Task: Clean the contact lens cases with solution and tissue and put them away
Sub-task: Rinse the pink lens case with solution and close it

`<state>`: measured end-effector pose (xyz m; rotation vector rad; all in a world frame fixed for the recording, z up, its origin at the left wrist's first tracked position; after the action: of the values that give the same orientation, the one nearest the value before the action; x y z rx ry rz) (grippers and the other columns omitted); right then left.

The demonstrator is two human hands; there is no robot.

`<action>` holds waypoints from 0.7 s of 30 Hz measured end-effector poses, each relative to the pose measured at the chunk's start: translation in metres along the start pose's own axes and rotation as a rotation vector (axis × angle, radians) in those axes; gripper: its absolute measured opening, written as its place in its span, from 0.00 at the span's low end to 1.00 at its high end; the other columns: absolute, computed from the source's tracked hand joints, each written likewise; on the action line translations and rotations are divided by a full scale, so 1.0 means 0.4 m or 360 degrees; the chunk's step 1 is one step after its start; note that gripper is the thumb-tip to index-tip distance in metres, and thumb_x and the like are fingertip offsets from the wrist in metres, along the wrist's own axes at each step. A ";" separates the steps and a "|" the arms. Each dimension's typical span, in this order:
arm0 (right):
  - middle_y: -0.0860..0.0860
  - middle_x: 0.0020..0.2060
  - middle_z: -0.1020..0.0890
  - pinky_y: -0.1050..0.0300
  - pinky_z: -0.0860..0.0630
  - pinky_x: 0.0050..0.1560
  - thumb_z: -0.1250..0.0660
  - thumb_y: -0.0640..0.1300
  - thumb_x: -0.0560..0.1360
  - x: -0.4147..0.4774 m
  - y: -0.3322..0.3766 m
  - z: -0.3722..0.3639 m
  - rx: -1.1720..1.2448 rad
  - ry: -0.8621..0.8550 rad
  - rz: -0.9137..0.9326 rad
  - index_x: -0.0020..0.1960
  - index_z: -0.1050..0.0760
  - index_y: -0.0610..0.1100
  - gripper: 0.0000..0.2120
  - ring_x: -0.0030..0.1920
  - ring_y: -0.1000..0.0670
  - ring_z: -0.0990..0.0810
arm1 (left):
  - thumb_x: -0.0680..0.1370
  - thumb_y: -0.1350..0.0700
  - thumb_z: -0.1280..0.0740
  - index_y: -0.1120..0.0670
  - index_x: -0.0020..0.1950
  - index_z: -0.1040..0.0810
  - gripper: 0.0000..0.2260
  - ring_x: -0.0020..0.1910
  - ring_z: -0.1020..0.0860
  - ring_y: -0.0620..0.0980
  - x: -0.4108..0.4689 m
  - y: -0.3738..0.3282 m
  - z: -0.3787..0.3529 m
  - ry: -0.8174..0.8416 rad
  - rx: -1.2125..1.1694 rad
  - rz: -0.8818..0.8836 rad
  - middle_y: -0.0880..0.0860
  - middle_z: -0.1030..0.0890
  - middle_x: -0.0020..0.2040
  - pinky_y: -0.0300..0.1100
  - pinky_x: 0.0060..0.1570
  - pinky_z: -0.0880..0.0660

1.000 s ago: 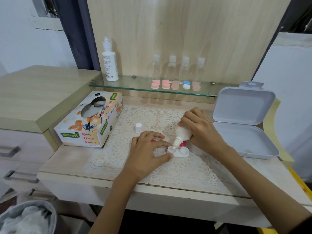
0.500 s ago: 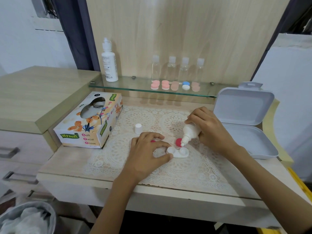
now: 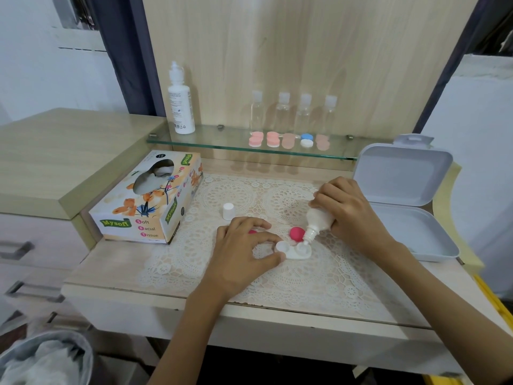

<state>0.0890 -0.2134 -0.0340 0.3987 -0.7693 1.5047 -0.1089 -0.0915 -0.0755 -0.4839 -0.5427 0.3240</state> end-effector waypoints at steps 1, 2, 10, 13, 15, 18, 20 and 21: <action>0.45 0.40 0.22 0.58 0.41 0.50 0.25 0.28 0.60 0.000 -0.001 0.001 0.0000 0.0000 -0.0001 0.44 0.22 0.38 0.14 0.45 0.46 0.32 | 0.66 0.31 0.41 0.36 0.49 0.20 0.19 0.61 0.39 0.32 0.000 0.000 0.000 -0.0002 -0.0002 0.0000 0.33 0.30 0.57 0.26 0.58 0.56; 0.45 0.40 0.22 0.59 0.41 0.50 0.26 0.28 0.60 -0.001 -0.001 0.001 -0.0001 -0.0001 -0.0002 0.44 0.22 0.38 0.14 0.45 0.46 0.32 | 0.66 0.31 0.41 0.36 0.49 0.20 0.19 0.61 0.38 0.32 0.000 0.000 -0.001 -0.0003 -0.0003 -0.0001 0.33 0.30 0.57 0.26 0.57 0.56; 0.46 0.38 0.23 0.58 0.40 0.49 0.25 0.28 0.59 -0.001 -0.002 0.001 -0.0011 -0.0011 -0.0003 0.42 0.22 0.38 0.14 0.44 0.47 0.33 | 0.66 0.31 0.41 0.37 0.50 0.20 0.20 0.62 0.38 0.34 0.001 0.000 0.001 -0.0007 0.0006 -0.0003 0.34 0.29 0.57 0.26 0.58 0.56; 0.46 0.38 0.23 0.59 0.42 0.49 0.25 0.27 0.59 -0.001 -0.003 0.002 0.0001 -0.0004 -0.0010 0.42 0.22 0.38 0.14 0.44 0.47 0.33 | 0.66 0.31 0.41 0.37 0.50 0.20 0.20 0.62 0.38 0.33 0.002 0.000 0.000 -0.0005 0.0006 -0.0003 0.34 0.29 0.57 0.26 0.57 0.56; 0.46 0.37 0.23 0.60 0.43 0.49 0.25 0.27 0.59 -0.001 -0.004 0.001 -0.0001 -0.0004 -0.0012 0.42 0.22 0.38 0.14 0.44 0.48 0.33 | 0.66 0.31 0.41 0.37 0.50 0.20 0.20 0.62 0.38 0.33 0.002 0.001 -0.001 -0.0004 0.0007 -0.0003 0.34 0.29 0.57 0.25 0.57 0.56; 0.46 0.37 0.23 0.60 0.44 0.50 0.25 0.27 0.59 0.000 -0.006 -0.003 -0.0003 0.0002 -0.0015 0.41 0.22 0.38 0.14 0.44 0.48 0.33 | 0.66 0.31 0.41 0.37 0.50 0.20 0.20 0.62 0.38 0.34 0.001 0.001 0.000 -0.0001 0.0004 -0.0006 0.34 0.29 0.57 0.25 0.57 0.56; 0.46 0.37 0.23 0.60 0.43 0.49 0.25 0.28 0.60 -0.002 -0.010 -0.005 0.0000 0.0004 -0.0021 0.41 0.22 0.38 0.13 0.44 0.48 0.33 | 0.66 0.31 0.41 0.37 0.50 0.20 0.20 0.62 0.38 0.34 0.001 0.001 0.001 0.0002 0.0007 -0.0008 0.34 0.29 0.57 0.26 0.57 0.56; 0.46 0.37 0.23 0.60 0.43 0.49 0.25 0.28 0.60 -0.003 -0.011 -0.007 0.0000 0.0003 -0.0017 0.41 0.22 0.38 0.13 0.44 0.47 0.33 | 0.66 0.31 0.42 0.37 0.50 0.20 0.20 0.62 0.38 0.34 0.001 0.001 0.000 0.0001 0.0007 -0.0007 0.33 0.29 0.57 0.26 0.57 0.56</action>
<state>0.0939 -0.2129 -0.0358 0.4011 -0.7647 1.4951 -0.1089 -0.0909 -0.0755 -0.4784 -0.5421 0.3206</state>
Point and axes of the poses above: each hand's wrist, its own x-axis towards the middle knuckle, its own z-axis out of the back of the hand, y = z × x, the point moved 1 cm from there along x, towards the middle knuckle
